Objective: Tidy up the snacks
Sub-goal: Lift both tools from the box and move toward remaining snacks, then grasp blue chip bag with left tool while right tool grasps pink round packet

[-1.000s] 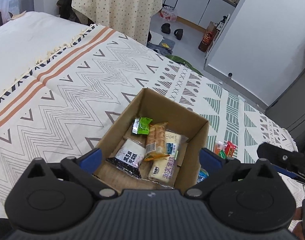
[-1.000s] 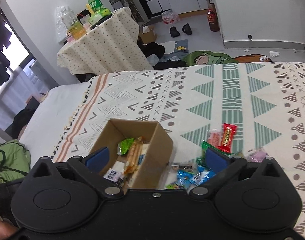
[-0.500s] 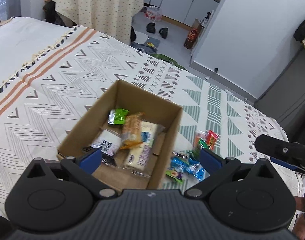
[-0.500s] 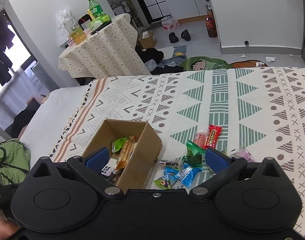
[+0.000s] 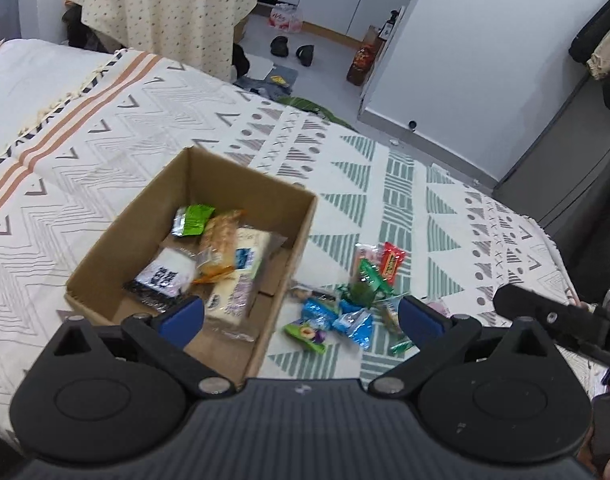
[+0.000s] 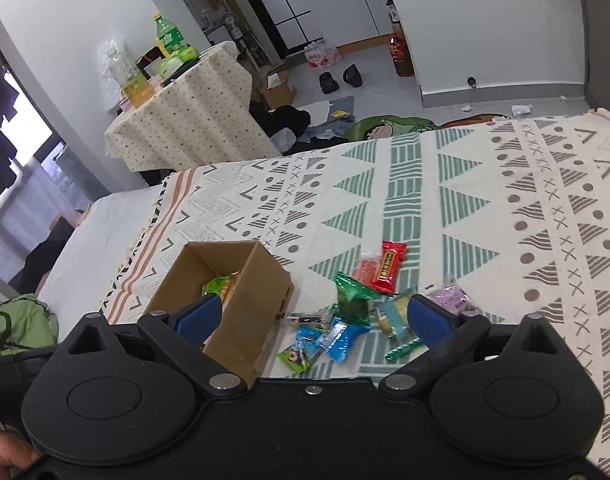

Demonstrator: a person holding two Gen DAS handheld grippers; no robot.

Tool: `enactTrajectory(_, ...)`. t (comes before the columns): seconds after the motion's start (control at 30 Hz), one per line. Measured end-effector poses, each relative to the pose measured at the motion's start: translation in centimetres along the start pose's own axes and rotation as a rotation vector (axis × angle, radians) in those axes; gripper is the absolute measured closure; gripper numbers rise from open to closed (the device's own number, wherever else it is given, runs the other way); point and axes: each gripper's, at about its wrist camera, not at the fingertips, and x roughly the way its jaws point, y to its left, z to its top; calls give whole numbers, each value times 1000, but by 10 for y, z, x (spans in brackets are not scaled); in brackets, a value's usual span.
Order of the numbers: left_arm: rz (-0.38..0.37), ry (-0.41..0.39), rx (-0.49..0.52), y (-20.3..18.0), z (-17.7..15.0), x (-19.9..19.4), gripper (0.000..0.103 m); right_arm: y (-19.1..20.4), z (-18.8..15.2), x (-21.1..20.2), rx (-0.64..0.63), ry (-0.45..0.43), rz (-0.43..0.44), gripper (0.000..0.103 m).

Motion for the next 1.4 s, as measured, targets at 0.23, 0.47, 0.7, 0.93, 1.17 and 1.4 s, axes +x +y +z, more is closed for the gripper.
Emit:
enactTrajectory(0.23, -16, -3, 19, -13, -4, 10, 3, -26, -8, 6, 51, 17, -1, 17)
enactTrajectory(0.47, -60, 30, 53, -29, -14, 32, 21, -58, -15, 20, 118, 50, -17, 30)
enactTrajectory(0.7, -106, 79, 70, -44, -21, 62, 45, -78, -20, 35, 143, 74, -29, 38)
enactTrajectory(0.93, -109, 120, 84, -54, -25, 93, 55, -91, -25, 59, 143, 113, -44, 44)
enactTrajectory(1.17, -97, 161, 103, -57, -28, 122, 61, -104, -20, 77, 112, 111, -107, 44)
enactTrajectory(1.4, -78, 185, 124, -60, -31, 146, 69, -109, -9, 94, 36, 104, -122, 44)
